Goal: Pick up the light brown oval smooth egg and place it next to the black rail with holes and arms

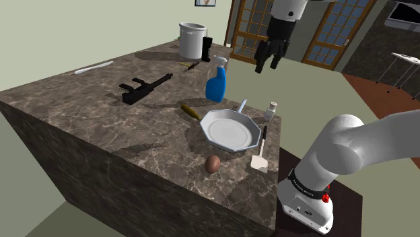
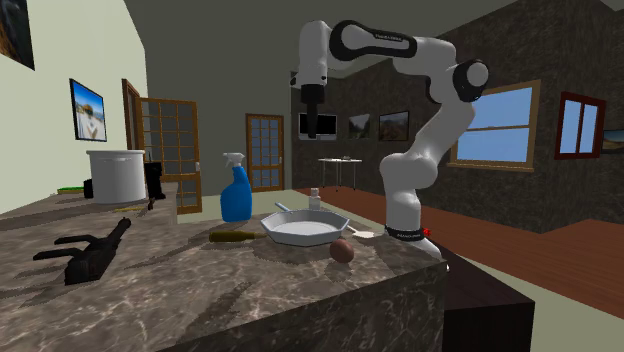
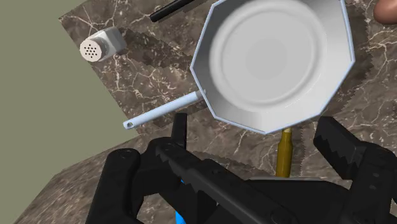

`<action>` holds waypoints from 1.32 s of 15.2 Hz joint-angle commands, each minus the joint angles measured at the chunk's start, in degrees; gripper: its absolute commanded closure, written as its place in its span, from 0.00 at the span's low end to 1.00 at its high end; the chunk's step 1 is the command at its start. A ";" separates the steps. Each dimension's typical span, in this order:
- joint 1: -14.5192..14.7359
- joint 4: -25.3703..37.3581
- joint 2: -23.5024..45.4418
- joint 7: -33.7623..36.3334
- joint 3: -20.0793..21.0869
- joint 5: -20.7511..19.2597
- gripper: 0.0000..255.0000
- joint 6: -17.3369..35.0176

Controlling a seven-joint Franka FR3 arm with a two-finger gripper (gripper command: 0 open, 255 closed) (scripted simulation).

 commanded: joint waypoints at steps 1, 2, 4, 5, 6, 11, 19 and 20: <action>0.00 0.00 0.00 0.00 0.00 0.00 0.00 0.00; 0.34 -2.23 -1.63 1.28 1.15 0.53 0.00 1.35; 1.11 -6.50 -4.70 3.86 3.57 1.70 0.00 4.03; 1.56 -8.52 -6.13 5.17 4.85 2.34 0.00 5.37; 2.04 -10.48 -7.48 6.49 6.16 3.02 0.00 6.72; 5.14 -19.14 -12.78 13.49 13.55 6.92 0.00 13.71; 11.07 -28.33 -13.89 26.43 28.70 14.16 0.00 26.86; 11.64 -28.99 -13.21 28.22 30.90 15.00 0.00 28.76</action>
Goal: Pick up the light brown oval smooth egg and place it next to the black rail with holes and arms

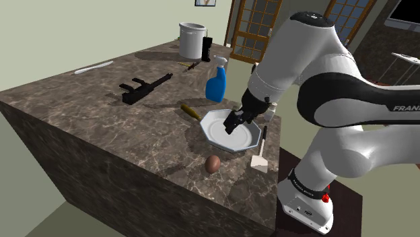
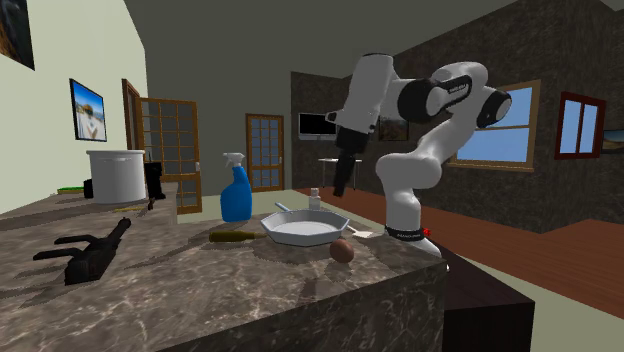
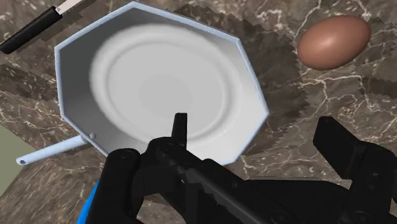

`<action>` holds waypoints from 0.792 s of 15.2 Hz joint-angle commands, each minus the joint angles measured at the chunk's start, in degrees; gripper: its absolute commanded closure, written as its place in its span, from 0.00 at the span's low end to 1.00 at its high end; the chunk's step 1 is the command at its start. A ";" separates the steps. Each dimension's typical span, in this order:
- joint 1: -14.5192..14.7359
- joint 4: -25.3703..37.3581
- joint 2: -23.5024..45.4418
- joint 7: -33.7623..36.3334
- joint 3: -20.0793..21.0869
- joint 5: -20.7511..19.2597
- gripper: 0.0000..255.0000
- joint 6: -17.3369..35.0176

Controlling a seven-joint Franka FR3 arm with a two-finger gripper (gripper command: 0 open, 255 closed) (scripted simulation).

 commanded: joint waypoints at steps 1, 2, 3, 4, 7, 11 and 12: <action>1.17 -1.52 1.41 3.84 4.66 1.84 0.00 4.14; 1.47 -1.93 2.46 5.69 7.03 2.58 0.00 6.16; 1.63 -2.20 3.69 7.60 9.46 3.23 0.00 8.22; 1.59 -2.35 5.06 9.53 11.99 3.79 0.00 10.32; -0.03 -2.00 9.84 15.59 20.25 4.74 0.00 16.72; -3.57 -1.29 14.41 20.49 27.74 4.43 0.00 22.48; -4.26 -1.57 15.18 20.61 28.36 4.35 0.00 23.64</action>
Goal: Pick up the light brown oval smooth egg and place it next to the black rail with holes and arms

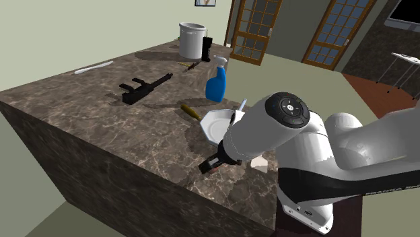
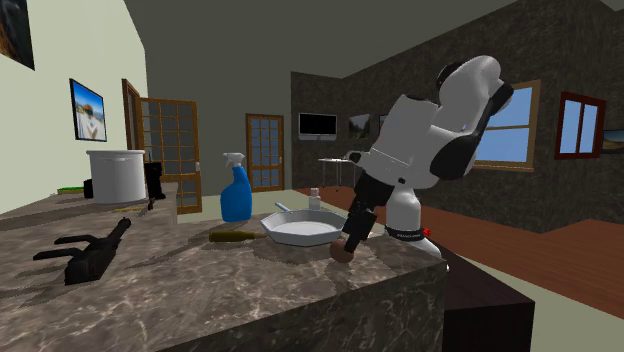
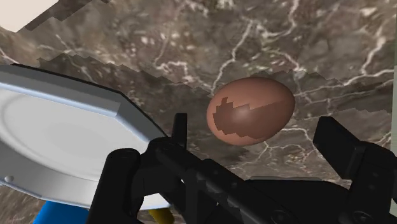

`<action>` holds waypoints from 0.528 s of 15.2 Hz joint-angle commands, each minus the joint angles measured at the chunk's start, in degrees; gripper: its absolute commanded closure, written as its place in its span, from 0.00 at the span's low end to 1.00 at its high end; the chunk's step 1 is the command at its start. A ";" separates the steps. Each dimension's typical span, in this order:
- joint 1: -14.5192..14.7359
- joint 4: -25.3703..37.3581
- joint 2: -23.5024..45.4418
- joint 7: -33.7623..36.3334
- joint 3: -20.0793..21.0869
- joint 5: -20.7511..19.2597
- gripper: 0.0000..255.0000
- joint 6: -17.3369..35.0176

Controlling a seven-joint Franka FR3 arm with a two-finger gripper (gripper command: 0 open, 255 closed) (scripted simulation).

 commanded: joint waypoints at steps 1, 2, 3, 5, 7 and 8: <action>-1.57 -0.20 1.74 0.65 1.68 -0.24 0.00 2.39; -2.34 -0.44 2.54 0.80 2.35 -0.38 0.00 3.56; -3.17 -0.67 3.36 0.97 3.05 -0.55 0.00 4.75; -5.55 -1.17 5.53 1.48 5.03 -1.12 0.00 7.84; -5.55 -1.17 5.53 1.48 5.03 -1.12 0.00 7.84; -5.55 -1.18 5.53 1.48 5.03 -1.12 0.00 7.84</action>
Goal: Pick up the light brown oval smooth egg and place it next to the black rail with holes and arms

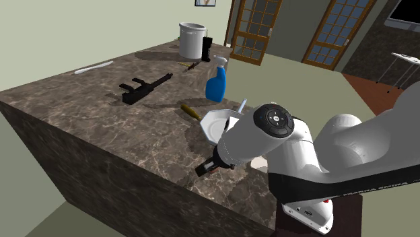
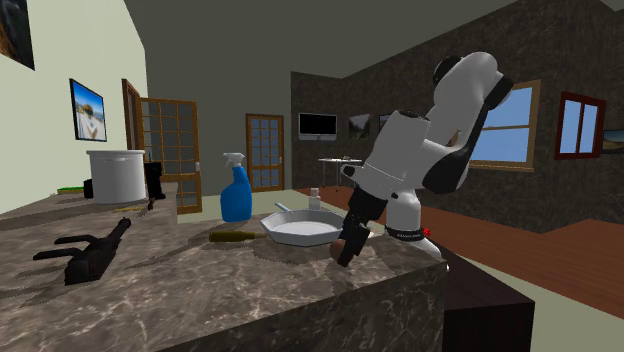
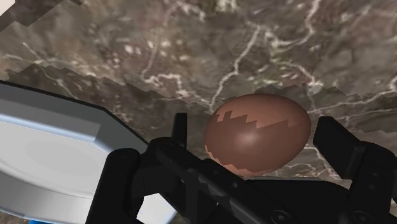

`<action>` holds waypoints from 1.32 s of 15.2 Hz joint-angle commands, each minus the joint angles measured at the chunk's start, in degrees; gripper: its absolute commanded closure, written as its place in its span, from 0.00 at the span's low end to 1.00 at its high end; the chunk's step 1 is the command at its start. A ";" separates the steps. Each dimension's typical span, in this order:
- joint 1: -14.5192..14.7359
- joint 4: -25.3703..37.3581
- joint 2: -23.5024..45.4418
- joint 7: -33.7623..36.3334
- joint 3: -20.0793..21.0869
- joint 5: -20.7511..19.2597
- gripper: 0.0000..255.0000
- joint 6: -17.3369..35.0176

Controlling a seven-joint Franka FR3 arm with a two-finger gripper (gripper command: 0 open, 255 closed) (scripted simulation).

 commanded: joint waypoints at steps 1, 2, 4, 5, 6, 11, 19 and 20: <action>-0.16 -0.07 0.15 0.02 0.13 -0.04 0.00 0.26; -0.16 -0.07 0.15 0.02 0.13 -0.04 0.00 0.26; -0.16 -0.07 0.15 0.02 0.13 -0.04 0.00 0.26; -0.15 -0.06 0.14 0.02 0.12 -0.04 0.00 0.25; -0.15 -0.06 0.14 0.02 0.12 -0.04 1.00 0.25; -0.15 -0.06 0.14 0.02 0.12 -0.04 1.00 0.24; 2.20 0.98 -2.70 -1.71 -3.40 0.18 1.00 -3.96; 2.67 1.28 -3.37 -2.11 -4.20 0.18 1.00 -4.99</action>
